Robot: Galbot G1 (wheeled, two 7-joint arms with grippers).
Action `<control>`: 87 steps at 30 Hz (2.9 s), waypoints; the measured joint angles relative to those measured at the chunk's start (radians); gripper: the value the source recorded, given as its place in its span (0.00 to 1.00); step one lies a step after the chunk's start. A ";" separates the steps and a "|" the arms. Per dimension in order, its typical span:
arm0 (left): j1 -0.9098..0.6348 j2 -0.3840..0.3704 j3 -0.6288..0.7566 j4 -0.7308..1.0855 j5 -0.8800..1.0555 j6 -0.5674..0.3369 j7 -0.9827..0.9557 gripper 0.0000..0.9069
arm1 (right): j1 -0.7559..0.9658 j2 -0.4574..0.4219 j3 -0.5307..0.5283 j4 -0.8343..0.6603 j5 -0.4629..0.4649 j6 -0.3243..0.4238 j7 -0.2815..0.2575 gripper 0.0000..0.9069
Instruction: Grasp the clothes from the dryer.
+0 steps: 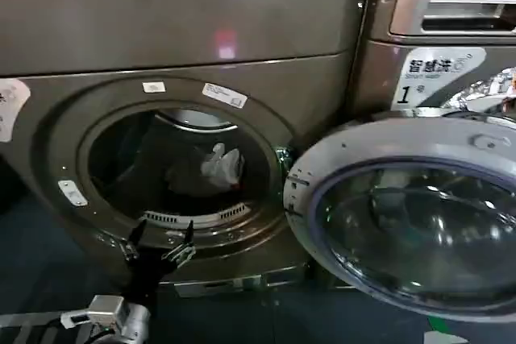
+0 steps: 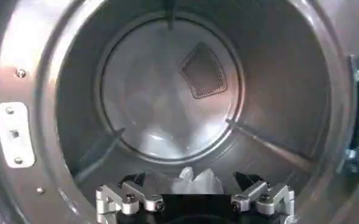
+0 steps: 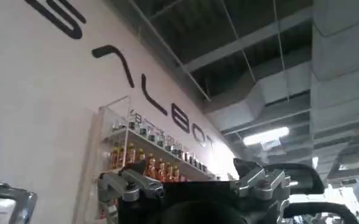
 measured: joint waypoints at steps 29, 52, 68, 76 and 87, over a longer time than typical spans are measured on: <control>-0.219 0.047 -0.040 0.172 -0.078 -0.011 -0.030 1.00 | -0.027 -0.003 0.070 0.058 -0.054 -0.113 -0.025 1.00; -0.950 0.049 0.029 0.979 -0.113 -0.074 -0.078 1.00 | -0.014 0.002 0.060 0.040 -0.057 -0.099 -0.032 1.00; -1.278 0.082 0.130 1.452 -0.100 -0.068 -0.041 1.00 | -0.017 -0.003 0.059 0.030 -0.052 -0.097 -0.029 1.00; -1.423 0.120 0.261 1.671 -0.035 -0.071 0.168 1.00 | -0.014 -0.002 0.060 0.020 -0.053 -0.094 -0.031 1.00; -1.608 0.152 0.487 1.929 0.169 -0.244 0.562 1.00 | 0.001 -0.003 0.054 0.009 -0.067 -0.086 -0.034 1.00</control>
